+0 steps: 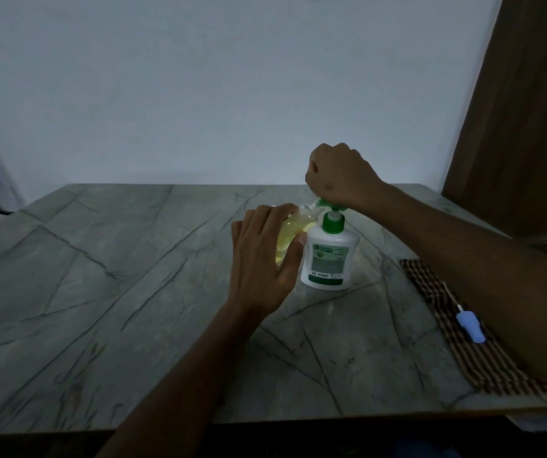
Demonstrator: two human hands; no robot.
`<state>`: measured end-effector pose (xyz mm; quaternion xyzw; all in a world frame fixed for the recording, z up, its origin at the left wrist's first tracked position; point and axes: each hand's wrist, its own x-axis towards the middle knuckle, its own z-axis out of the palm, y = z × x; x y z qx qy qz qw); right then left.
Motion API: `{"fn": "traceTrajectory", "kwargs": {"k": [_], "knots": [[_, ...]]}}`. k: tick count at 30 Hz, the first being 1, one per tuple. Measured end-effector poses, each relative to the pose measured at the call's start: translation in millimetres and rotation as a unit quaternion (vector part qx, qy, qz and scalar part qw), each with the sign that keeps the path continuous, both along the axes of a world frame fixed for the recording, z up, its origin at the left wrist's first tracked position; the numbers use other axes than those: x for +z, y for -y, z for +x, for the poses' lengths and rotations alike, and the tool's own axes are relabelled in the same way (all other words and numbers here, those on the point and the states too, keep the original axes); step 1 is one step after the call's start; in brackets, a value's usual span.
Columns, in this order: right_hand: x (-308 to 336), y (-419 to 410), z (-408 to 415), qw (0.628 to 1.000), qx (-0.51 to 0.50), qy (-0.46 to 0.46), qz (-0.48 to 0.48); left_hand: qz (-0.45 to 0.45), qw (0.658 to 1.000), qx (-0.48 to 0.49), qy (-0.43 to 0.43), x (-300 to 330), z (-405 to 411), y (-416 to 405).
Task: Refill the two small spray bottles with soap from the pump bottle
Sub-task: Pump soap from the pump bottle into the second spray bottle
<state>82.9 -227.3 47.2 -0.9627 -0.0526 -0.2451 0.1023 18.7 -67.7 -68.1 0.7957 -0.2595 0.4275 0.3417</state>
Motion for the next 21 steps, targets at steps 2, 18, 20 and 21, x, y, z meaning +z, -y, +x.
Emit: {"fn": "traceTrajectory", "kwargs": {"k": [2,18,20,21], "knots": [[-1.5,-1.2,-0.4,1.000,0.000,-0.005,0.007,-0.002,1.000,0.001,0.001,0.1,0.8,0.6],[-6.9,-3.0,2.2,1.000,0.011,-0.015,0.024,-0.001,1.000,-0.001,0.002,-0.6,0.3,-0.8],[-5.4,-1.8,1.4,1.000,0.010,-0.011,0.015,-0.001,1.000,0.000,0.002,-0.8,0.2,-0.6],[-4.0,-0.7,1.4,1.000,0.009,-0.007,0.005,0.000,1.000,0.000,0.005,-0.5,-0.4,-0.5]]}}
